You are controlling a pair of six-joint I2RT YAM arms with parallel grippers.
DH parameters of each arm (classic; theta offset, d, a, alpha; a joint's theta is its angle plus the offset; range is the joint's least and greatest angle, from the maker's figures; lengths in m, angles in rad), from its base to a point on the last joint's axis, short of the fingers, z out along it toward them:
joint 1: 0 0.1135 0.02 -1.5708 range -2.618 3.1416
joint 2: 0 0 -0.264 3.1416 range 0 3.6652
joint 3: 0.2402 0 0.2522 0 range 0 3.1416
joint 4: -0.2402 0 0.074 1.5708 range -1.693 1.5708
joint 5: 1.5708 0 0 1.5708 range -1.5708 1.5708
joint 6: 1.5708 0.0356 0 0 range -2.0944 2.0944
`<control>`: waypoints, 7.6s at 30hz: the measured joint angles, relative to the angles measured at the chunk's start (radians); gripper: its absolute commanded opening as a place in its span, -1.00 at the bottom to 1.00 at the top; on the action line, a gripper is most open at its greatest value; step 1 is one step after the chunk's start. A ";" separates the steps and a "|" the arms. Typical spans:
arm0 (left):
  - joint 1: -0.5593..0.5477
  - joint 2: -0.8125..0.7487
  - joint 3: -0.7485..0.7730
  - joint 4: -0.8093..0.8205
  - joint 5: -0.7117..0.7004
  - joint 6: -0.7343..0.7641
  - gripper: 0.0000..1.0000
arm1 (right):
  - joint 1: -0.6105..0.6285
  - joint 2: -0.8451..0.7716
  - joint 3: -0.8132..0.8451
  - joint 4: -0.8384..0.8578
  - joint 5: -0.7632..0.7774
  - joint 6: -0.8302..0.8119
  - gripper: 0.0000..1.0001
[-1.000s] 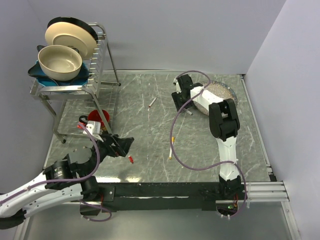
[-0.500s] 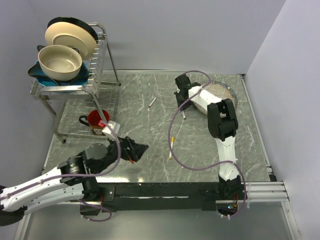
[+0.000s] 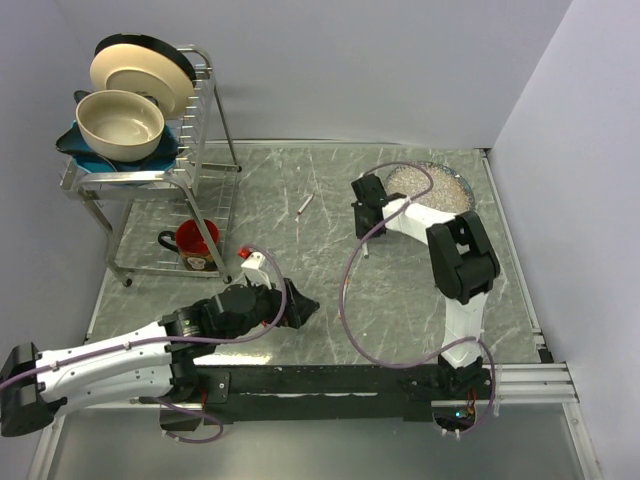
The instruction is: Insert the pens into the pen caps
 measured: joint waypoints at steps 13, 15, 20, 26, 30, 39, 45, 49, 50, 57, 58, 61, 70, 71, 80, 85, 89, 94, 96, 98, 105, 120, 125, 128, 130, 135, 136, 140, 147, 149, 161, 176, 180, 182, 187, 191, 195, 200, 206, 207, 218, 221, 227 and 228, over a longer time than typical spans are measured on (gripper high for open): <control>0.000 0.126 -0.002 0.148 0.024 -0.049 0.75 | 0.116 -0.296 -0.387 0.109 -0.080 0.141 -1.00; 0.000 0.148 -0.002 0.172 0.029 -0.052 0.72 | 0.147 -0.343 -0.426 0.105 -0.082 0.162 -1.00; 0.000 0.200 -0.002 0.180 0.023 -0.052 0.66 | 0.193 -0.459 -0.467 0.100 -0.055 0.204 -1.00; 0.003 0.202 -0.008 0.245 0.019 -0.038 0.66 | 0.236 -0.604 -0.483 0.111 -0.033 0.255 -1.00; 0.007 0.205 -0.021 0.309 0.034 -0.016 0.60 | 0.261 -0.703 -0.522 0.126 -0.048 0.288 -1.00; 0.021 0.240 -0.022 0.384 0.074 0.030 0.54 | 0.282 -0.946 -0.600 0.185 -0.142 0.373 -1.00; 0.023 0.306 0.015 0.392 0.109 0.072 0.47 | 0.307 -1.013 -0.613 0.222 -0.201 0.416 -1.00; 0.024 0.327 0.047 0.407 0.116 0.096 0.32 | 0.327 -1.062 -0.645 0.240 -0.233 0.449 -1.00; 0.024 0.327 0.050 0.412 0.116 0.104 0.30 | 0.333 -1.070 -0.648 0.242 -0.237 0.457 -1.00; 0.030 0.337 0.053 0.440 0.139 0.116 0.10 | 0.379 -1.125 -0.686 0.301 -0.246 0.511 -1.00; 0.030 0.343 0.055 0.446 0.143 0.115 -0.11 | 0.381 -1.129 -0.694 0.311 -0.249 0.515 -1.00; 0.030 0.355 0.061 0.455 0.167 0.114 -0.60 | 0.386 -1.133 -0.711 0.327 -0.257 0.525 -1.00; 0.034 0.330 0.070 0.450 0.211 0.126 -0.98 | 0.396 -1.208 -0.740 0.346 -0.247 0.530 -0.25; 0.034 0.325 0.076 0.444 0.218 0.131 -0.98 | 0.397 -1.220 -0.746 0.354 -0.247 0.533 -0.17; 0.035 0.225 0.103 0.275 0.188 0.193 -0.98 | 0.399 -1.254 -0.718 0.312 -0.139 0.510 0.11; 0.035 0.060 0.103 0.175 0.139 0.210 -0.98 | 0.354 -1.210 -0.640 0.200 -0.002 0.478 0.11; 0.036 -0.078 0.103 0.103 0.105 0.230 -0.98 | 0.219 -1.173 -0.609 0.109 0.108 0.480 0.06; 0.035 -0.183 0.103 -0.006 0.058 0.267 -0.98 | -0.052 -1.102 -0.612 0.021 0.164 0.477 0.05; 0.036 -0.207 0.103 -0.031 0.052 0.270 -0.98 | -0.135 -1.058 -0.612 -0.006 0.185 0.461 0.05; 0.036 -0.214 0.103 -0.035 0.063 0.273 -0.98 | -0.200 -0.999 -0.612 -0.026 0.202 0.440 0.05; 0.035 -0.151 0.103 -0.075 0.105 0.295 -0.98 | -0.352 -0.707 -0.611 -0.046 0.195 0.332 -0.02; 0.035 -0.204 0.103 -0.111 0.076 0.291 -0.98 | -0.459 -0.502 -0.586 -0.034 0.037 0.196 -0.18; 0.035 -0.230 0.103 -0.114 0.043 0.289 -0.98 | -0.460 -0.494 -0.578 -0.035 0.016 0.167 -0.41; 0.035 -0.230 0.103 -0.122 0.034 0.286 -0.98 | -0.464 -0.494 -0.578 -0.034 0.003 0.160 -0.52; 0.035 -0.231 0.103 -0.130 0.030 0.286 -0.98 | -0.464 -0.495 -0.578 -0.033 -0.008 0.156 -0.56; 0.035 -0.233 0.103 -0.138 0.018 0.282 -0.98 | -0.452 -0.518 -0.605 0.000 -0.046 0.164 -0.62; 0.035 -0.236 0.103 -0.138 0.017 0.281 -0.98 | -0.443 -0.524 -0.612 0.006 -0.050 0.167 -0.63; 0.035 -0.248 0.103 -0.138 0.012 0.262 -0.98 | -0.396 -0.545 -0.637 0.035 -0.060 0.189 -0.67; 0.035 -0.256 0.102 -0.139 0.005 0.235 -0.98 | -0.217 -0.541 -0.626 0.030 -0.089 0.277 -0.67; 0.035 -0.254 0.102 -0.140 0.005 0.230 -0.98 | -0.168 -0.520 -0.601 0.026 -0.095 0.300 -0.66; 0.035 -0.253 0.101 -0.179 -0.002 0.205 -0.98 | -0.062 -0.445 -0.536 0.022 -0.059 0.361 -0.39; 0.035 -0.238 0.101 -0.180 -0.001 0.204 -0.98 | -0.001 -0.409 -0.490 -0.053 0.022 0.327 -0.37; 0.035 -0.238 0.101 -0.179 -0.001 0.196 -0.98 | 0.009 -0.393 -0.474 -0.068 0.037 0.307 -0.47; 0.035 -0.238 0.101 -0.177 0.002 0.190 -0.98 | 0.010 -0.389 -0.470 -0.072 0.040 0.301 -0.50; 0.035 -0.209 0.101 -0.162 0.023 0.181 -0.98 | 0.022 -0.384 -0.463 -0.079 0.057 0.297 -0.72; 0.035 -0.139 0.093 -0.114 0.062 0.171 -0.98 | 0.026 -0.384 -0.463 -0.078 0.062 0.296 -0.87; 0.035 -0.053 0.060 -0.037 0.117 0.148 -0.98 | 0.027 -0.386 -0.465 -0.075 0.060 0.294 -1.00; 0.035 0.063 0.005 0.078 0.183 0.109 -0.98 | 0.027 -0.410 -0.493 -0.044 0.052 0.294 -1.00; 0.035 0.192 -0.068 0.239 0.244 0.058 -0.98 | 0.031 -0.486 -0.570 0.027 -0.010 0.311 -1.00; 0.035 0.212 -0.076 0.261 0.253 0.052 -0.98 | 0.033 -0.506 -0.585 0.035 -0.022 0.317 -1.00; 0.035 0.466 -0.088 0.536 0.351 -0.005 -0.98 | 0.057 -0.809 -0.706 0.177 -0.140 0.407 -1.00; 0.035 0.534 -0.087 0.589 0.382 -0.012 -0.98 | 0.067 -0.904 -0.752 0.229 -0.184 0.451 -1.00; 0.035 0.585 -0.062 0.631 0.405 -0.024 -0.98 | 0.088 -1.017 -0.790 0.294 -0.244 0.516 -1.00; 0.035 0.587 -0.051 0.634 0.405 -0.024 -0.98 | 0.093 -1.031 -0.795 0.303 -0.251 0.526 -1.00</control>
